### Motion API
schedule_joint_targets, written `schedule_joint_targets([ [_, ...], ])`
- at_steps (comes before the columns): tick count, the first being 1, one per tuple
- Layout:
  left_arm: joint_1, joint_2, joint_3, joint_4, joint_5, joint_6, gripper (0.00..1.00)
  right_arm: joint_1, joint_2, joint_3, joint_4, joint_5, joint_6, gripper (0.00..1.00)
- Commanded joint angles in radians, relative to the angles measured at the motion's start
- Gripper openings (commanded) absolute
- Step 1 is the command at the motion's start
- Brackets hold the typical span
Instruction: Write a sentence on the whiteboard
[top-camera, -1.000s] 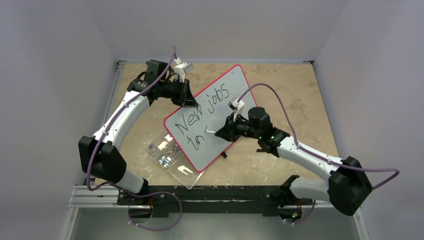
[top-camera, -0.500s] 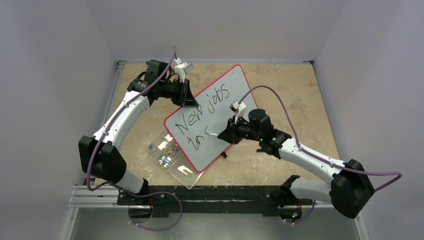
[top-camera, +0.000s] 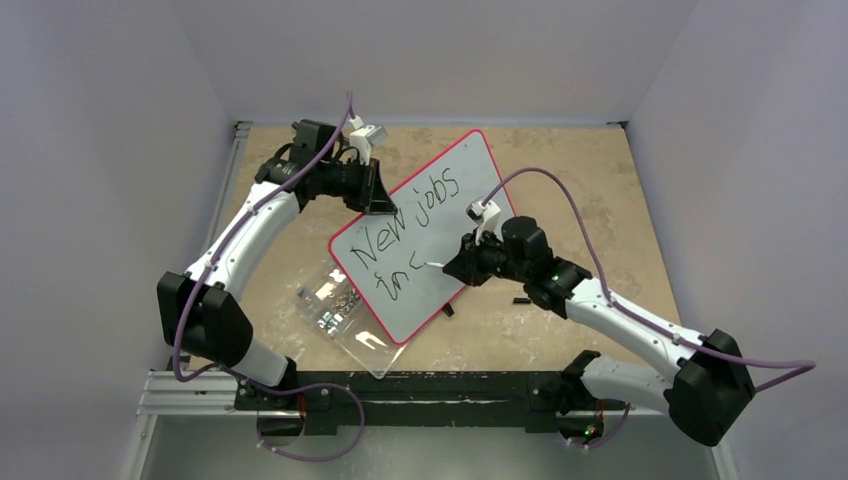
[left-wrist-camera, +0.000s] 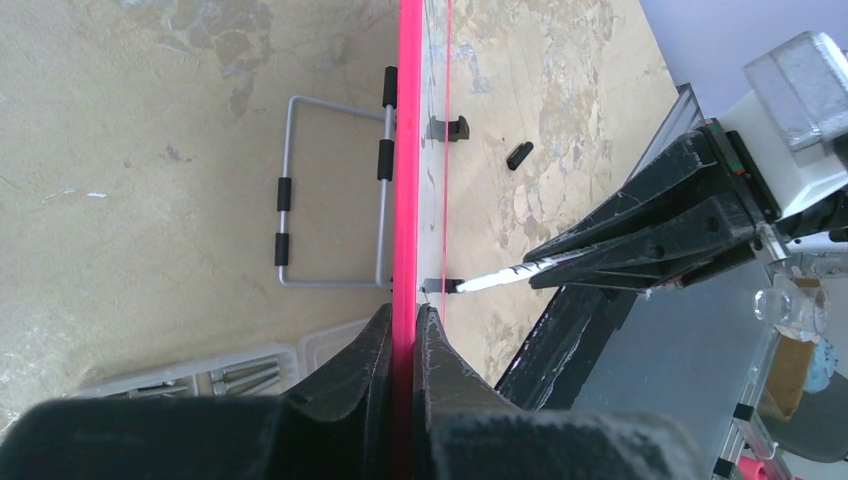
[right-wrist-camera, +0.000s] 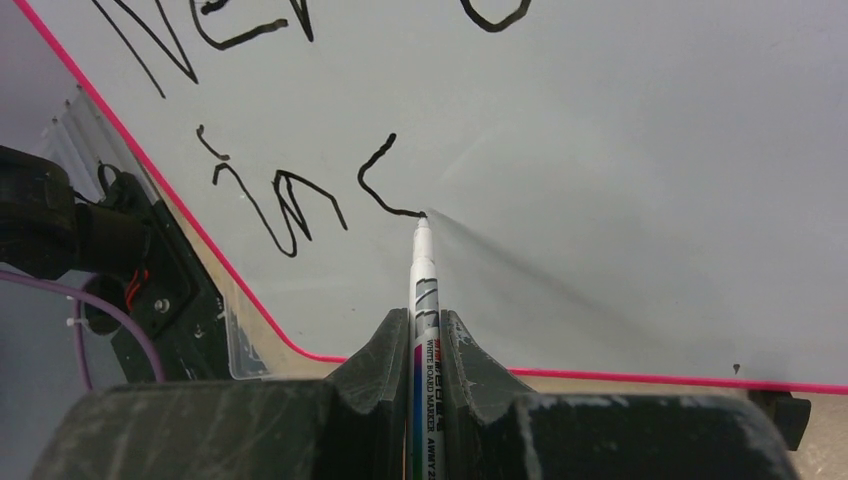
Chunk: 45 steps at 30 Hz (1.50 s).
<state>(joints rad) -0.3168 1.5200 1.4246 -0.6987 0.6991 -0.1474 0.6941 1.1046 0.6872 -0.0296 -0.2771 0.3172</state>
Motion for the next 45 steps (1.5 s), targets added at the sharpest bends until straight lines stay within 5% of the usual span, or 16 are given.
schedule_joint_targets([
  [1, -0.001, -0.032, 0.019, 0.03, -0.095, 0.049, 0.0, -0.001, -0.056, 0.061, -0.001, -0.015, -0.001, 0.0],
  [45, -0.007, -0.04, 0.016, 0.03, -0.096, 0.049, 0.0, -0.003, 0.013, 0.035, 0.031, 0.124, 0.045, 0.0],
])
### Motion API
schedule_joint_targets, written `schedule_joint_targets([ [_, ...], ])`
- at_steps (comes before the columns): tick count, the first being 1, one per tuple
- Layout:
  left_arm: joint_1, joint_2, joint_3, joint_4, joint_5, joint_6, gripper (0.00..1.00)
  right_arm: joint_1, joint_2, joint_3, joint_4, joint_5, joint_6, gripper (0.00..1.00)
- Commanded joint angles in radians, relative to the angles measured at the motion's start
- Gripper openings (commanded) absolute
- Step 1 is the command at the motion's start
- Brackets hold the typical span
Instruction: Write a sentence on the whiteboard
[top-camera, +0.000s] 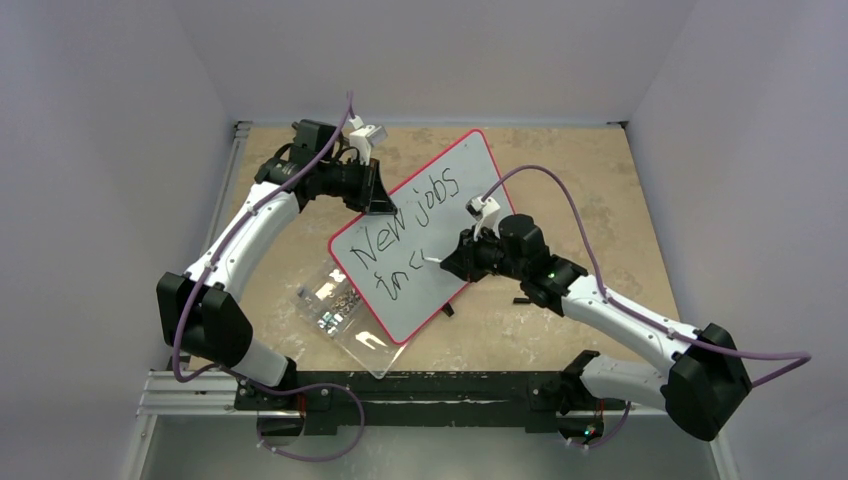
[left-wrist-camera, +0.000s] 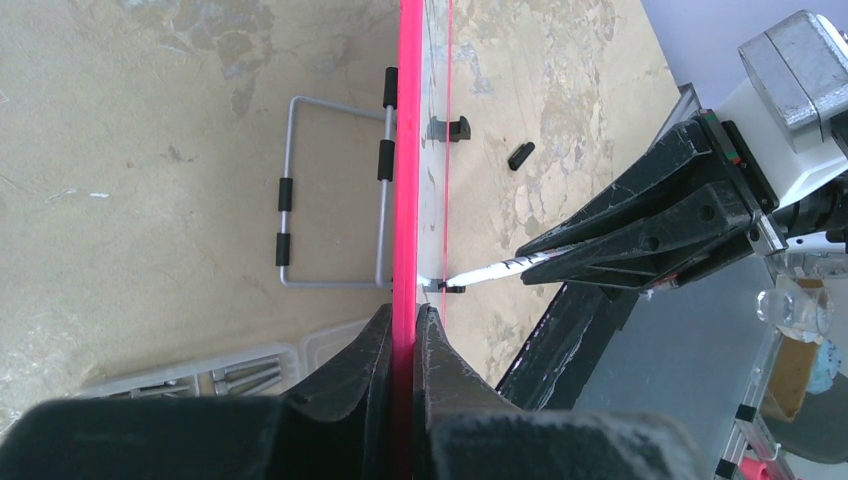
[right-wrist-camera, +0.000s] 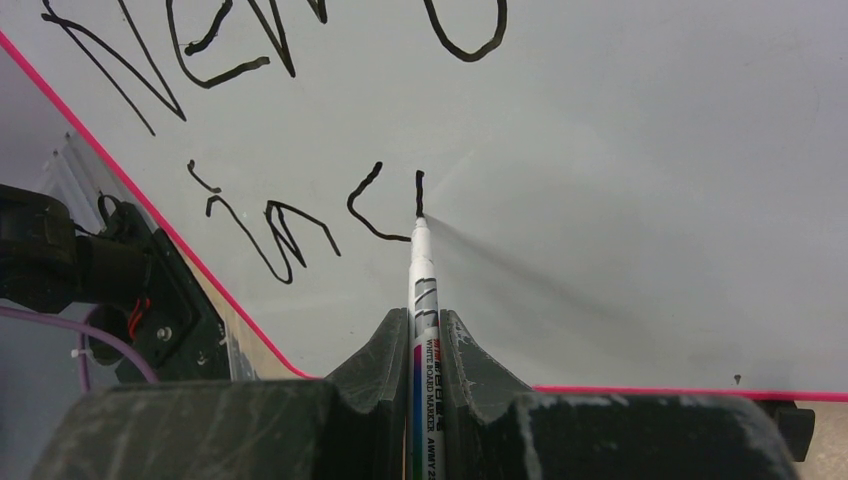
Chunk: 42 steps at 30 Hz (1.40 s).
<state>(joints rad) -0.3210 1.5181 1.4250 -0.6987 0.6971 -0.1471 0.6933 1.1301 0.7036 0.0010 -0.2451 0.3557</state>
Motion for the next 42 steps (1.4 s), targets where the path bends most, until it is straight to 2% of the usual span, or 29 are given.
schedule_joint_targets([
  [1, -0.002, -0.038, 0.015, 0.03, -0.094, 0.049, 0.0, -0.002, -0.013, 0.026, -0.018, 0.106, 0.006, 0.0],
  [10, -0.003, -0.038, 0.014, 0.03, -0.093, 0.049, 0.0, -0.002, 0.013, 0.094, -0.035, 0.131, -0.007, 0.0],
  [17, -0.003, -0.038, 0.015, 0.031, -0.092, 0.049, 0.0, -0.002, 0.049, 0.128, -0.014, 0.069, -0.023, 0.0],
  [33, -0.003, -0.038, 0.015, 0.031, -0.094, 0.049, 0.0, -0.002, 0.045, 0.074, 0.023, -0.025, -0.035, 0.0],
  [42, -0.003, -0.037, 0.015, 0.03, -0.096, 0.049, 0.0, -0.002, 0.024, 0.075, 0.011, -0.026, -0.038, 0.0],
])
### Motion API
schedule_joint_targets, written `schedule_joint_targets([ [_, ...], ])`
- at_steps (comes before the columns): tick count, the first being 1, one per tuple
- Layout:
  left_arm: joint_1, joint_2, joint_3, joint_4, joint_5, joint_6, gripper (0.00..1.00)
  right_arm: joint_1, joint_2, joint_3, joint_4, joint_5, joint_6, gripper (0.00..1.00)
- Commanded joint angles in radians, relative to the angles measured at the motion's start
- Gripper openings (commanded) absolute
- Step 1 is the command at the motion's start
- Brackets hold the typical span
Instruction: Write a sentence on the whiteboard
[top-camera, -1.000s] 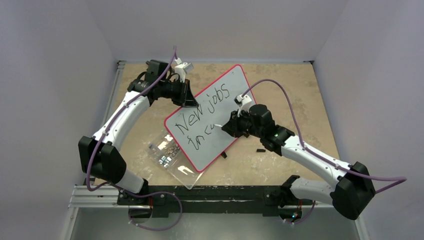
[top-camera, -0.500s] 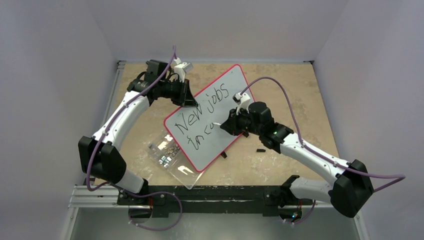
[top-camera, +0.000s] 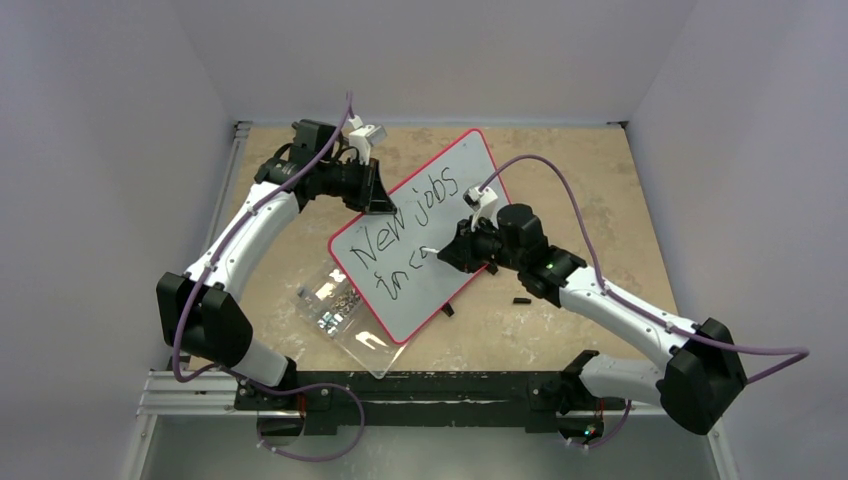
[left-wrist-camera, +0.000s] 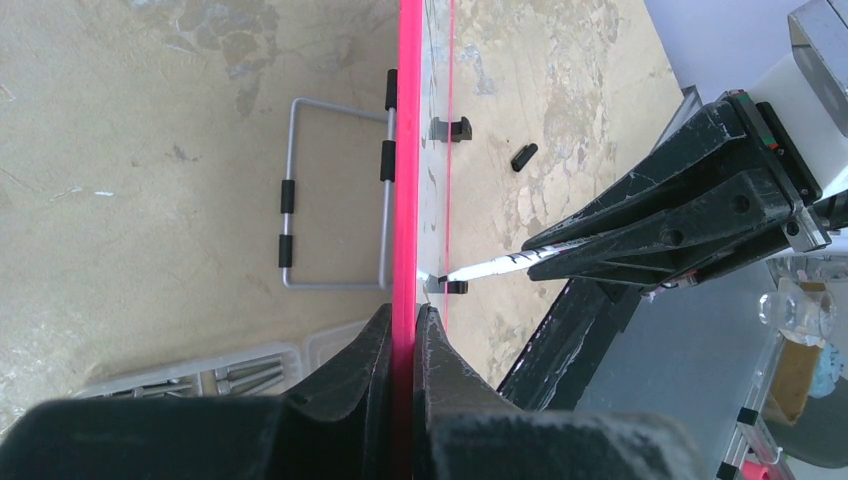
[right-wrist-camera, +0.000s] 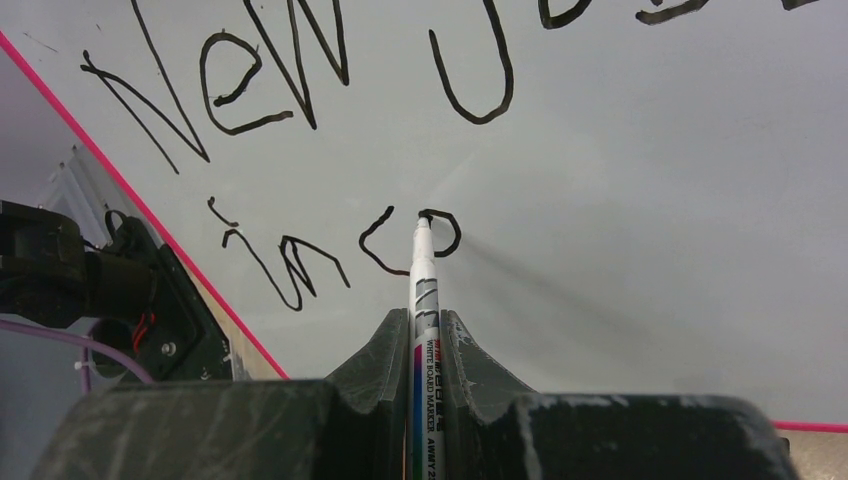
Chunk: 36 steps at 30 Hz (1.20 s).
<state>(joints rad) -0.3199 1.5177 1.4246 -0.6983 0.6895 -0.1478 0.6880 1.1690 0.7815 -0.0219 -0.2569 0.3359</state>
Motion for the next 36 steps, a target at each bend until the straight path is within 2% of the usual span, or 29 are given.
schedule_joint_targets([
  [1, -0.004, -0.037, 0.016, 0.031, -0.088, 0.05, 0.0, 0.004, -0.027, -0.001, 0.03, -0.01, -0.015, 0.0],
  [8, -0.004, -0.032, 0.016, 0.03, -0.09, 0.051, 0.0, 0.003, -0.118, 0.004, 0.006, 0.097, 0.013, 0.0],
  [12, -0.004, -0.034, 0.016, 0.029, -0.09, 0.051, 0.0, -0.001, -0.107, 0.009, -0.005, 0.161, 0.015, 0.0],
  [23, -0.004, -0.037, 0.016, 0.03, -0.086, 0.05, 0.0, -0.003, -0.013, 0.027, 0.016, 0.117, 0.008, 0.0],
  [36, -0.004, -0.042, 0.016, 0.03, -0.084, 0.048, 0.0, -0.002, -0.035, -0.051, 0.016, 0.127, 0.015, 0.0],
])
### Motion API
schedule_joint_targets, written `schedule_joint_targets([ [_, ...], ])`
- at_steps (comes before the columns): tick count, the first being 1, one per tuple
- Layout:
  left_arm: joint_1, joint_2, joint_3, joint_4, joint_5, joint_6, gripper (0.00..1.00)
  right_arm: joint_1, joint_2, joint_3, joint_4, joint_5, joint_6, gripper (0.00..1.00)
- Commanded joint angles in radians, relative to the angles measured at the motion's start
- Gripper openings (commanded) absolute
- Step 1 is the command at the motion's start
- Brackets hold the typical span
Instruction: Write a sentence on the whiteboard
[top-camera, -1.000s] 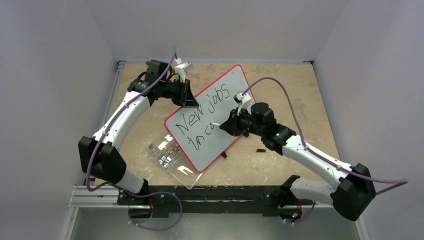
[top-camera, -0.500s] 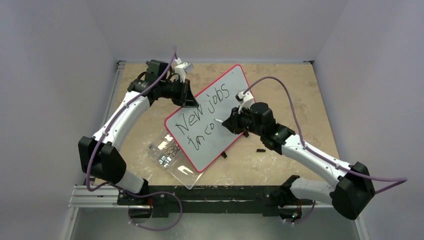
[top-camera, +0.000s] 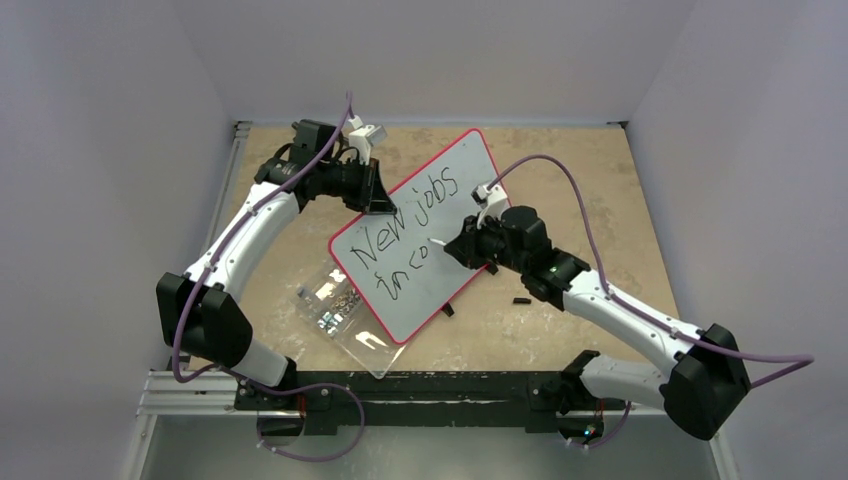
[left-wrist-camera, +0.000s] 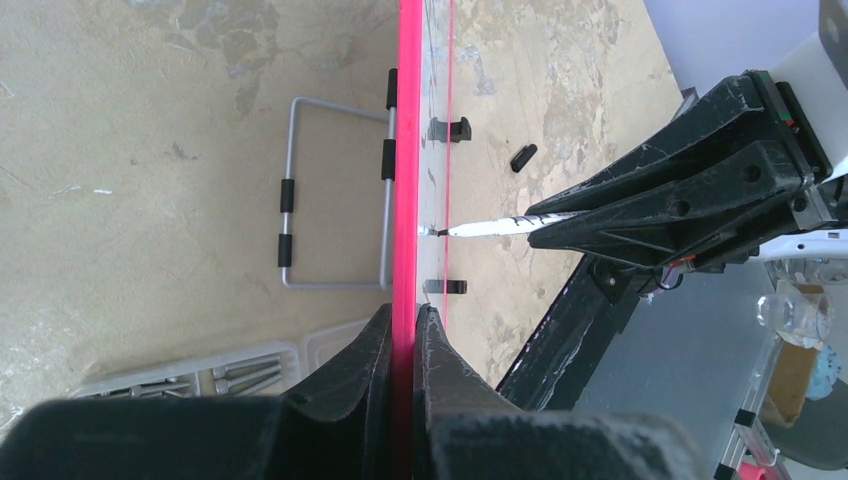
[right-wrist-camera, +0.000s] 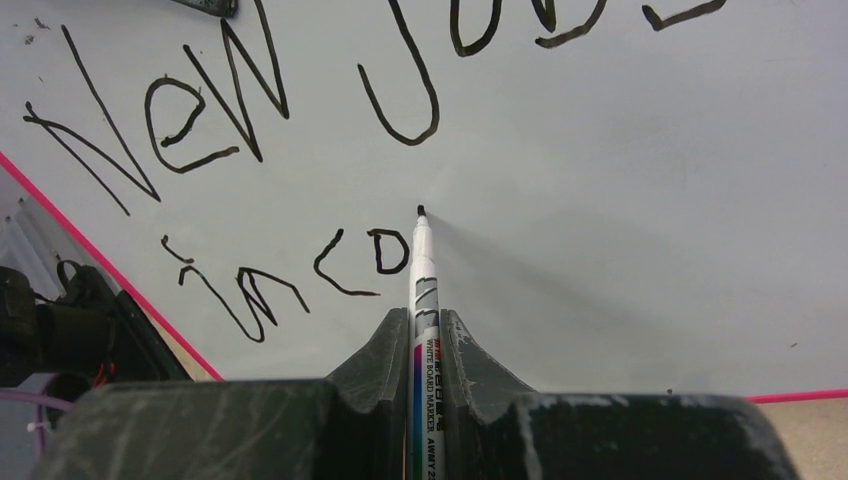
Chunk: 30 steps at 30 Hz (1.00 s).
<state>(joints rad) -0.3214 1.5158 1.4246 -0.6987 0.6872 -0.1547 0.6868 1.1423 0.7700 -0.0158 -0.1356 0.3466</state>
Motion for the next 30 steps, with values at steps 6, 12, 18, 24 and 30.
schedule_joint_targets([
  [6, -0.003, -0.043, 0.016, 0.03, -0.08, 0.055, 0.0, -0.001, -0.037, -0.083, 0.011, -0.002, 0.019, 0.0],
  [12, -0.003, -0.043, 0.016, 0.033, -0.077, 0.053, 0.0, -0.002, -0.058, -0.098, 0.01, -0.011, 0.039, 0.0],
  [18, -0.004, -0.043, 0.016, 0.033, -0.078, 0.053, 0.0, -0.001, -0.044, -0.044, 0.005, -0.011, 0.036, 0.0],
  [24, -0.004, -0.042, 0.014, 0.034, -0.077, 0.052, 0.0, -0.002, -0.012, 0.017, 0.003, -0.003, 0.03, 0.0],
  [30, -0.005, -0.04, 0.014, 0.034, -0.075, 0.052, 0.0, -0.002, 0.019, 0.069, 0.002, 0.029, 0.02, 0.0],
])
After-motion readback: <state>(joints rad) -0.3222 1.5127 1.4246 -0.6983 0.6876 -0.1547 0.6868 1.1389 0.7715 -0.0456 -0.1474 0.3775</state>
